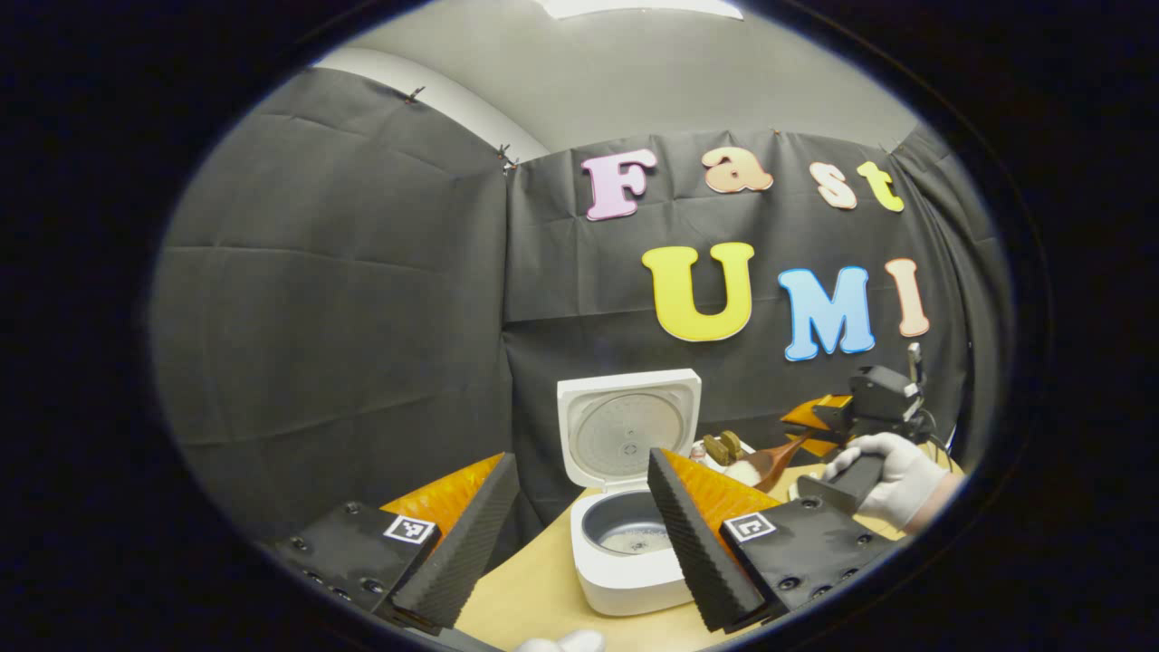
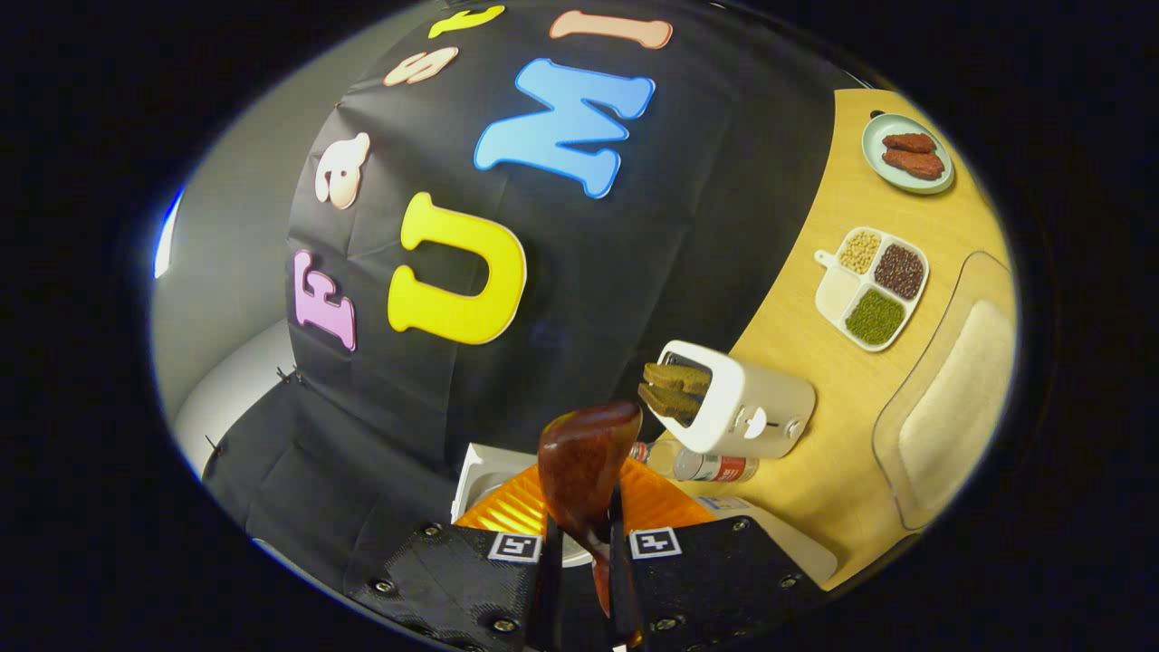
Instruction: Close the left gripper, press the button to open the rice cooker; take a wooden spoon from the chopstick holder with the right hand, scoop a spoonful of rice and pour it into the rice cooker, then put the wooden spoon back into the chopstick holder.
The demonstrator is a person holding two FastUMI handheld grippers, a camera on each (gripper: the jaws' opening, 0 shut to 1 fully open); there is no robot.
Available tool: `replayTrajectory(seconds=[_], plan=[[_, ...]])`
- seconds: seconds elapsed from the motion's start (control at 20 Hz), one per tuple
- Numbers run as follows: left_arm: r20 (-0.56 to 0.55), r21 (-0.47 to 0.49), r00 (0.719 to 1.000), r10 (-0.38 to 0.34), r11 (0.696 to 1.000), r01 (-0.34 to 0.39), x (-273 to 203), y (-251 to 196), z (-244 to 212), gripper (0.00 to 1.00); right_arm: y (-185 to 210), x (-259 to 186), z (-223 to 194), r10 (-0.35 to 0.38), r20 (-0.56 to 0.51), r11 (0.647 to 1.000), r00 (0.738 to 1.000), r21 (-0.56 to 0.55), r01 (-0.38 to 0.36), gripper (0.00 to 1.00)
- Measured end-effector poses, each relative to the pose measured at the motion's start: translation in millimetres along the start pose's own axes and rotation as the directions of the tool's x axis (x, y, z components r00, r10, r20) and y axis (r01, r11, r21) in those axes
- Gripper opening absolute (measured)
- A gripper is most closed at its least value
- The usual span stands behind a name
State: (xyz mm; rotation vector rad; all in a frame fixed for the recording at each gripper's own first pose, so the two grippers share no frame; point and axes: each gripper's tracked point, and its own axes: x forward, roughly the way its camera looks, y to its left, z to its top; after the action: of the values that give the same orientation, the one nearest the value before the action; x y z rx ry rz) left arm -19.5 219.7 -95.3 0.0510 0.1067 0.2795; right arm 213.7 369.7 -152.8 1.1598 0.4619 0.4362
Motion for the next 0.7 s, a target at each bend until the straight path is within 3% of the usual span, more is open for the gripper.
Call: replayTrajectory(seconds=[0.15,0.35,0.5,0.7], plan=[[-0.005,-0.008,1.000,0.027,1.000,-0.027,-1.3,9.8,-0.9,0.99,10.4,21.4,-52.2,0.011,-0.062,0.999,0.998,-0.033,-0.013,0.21],[-0.021,-0.003,0.998,0.064,0.998,-0.064,-6.4,24.9,-8.3,0.99,13.0,32.4,-86.7,0.004,-0.104,0.996,0.995,-0.089,-0.014,0.21],[-0.025,-0.003,0.996,0.086,0.996,-0.086,-9.4,32.9,-11.8,0.99,8.0,36.8,-91.2,-0.010,-0.099,0.991,0.995,-0.134,-0.003,0.21],[-0.034,-0.005,0.994,0.106,0.994,-0.106,-10.6,39.7,-16.8,0.99,1.8,37.4,-93.1,-0.051,-0.063,0.962,0.997,-0.272,0.032,0.21]])
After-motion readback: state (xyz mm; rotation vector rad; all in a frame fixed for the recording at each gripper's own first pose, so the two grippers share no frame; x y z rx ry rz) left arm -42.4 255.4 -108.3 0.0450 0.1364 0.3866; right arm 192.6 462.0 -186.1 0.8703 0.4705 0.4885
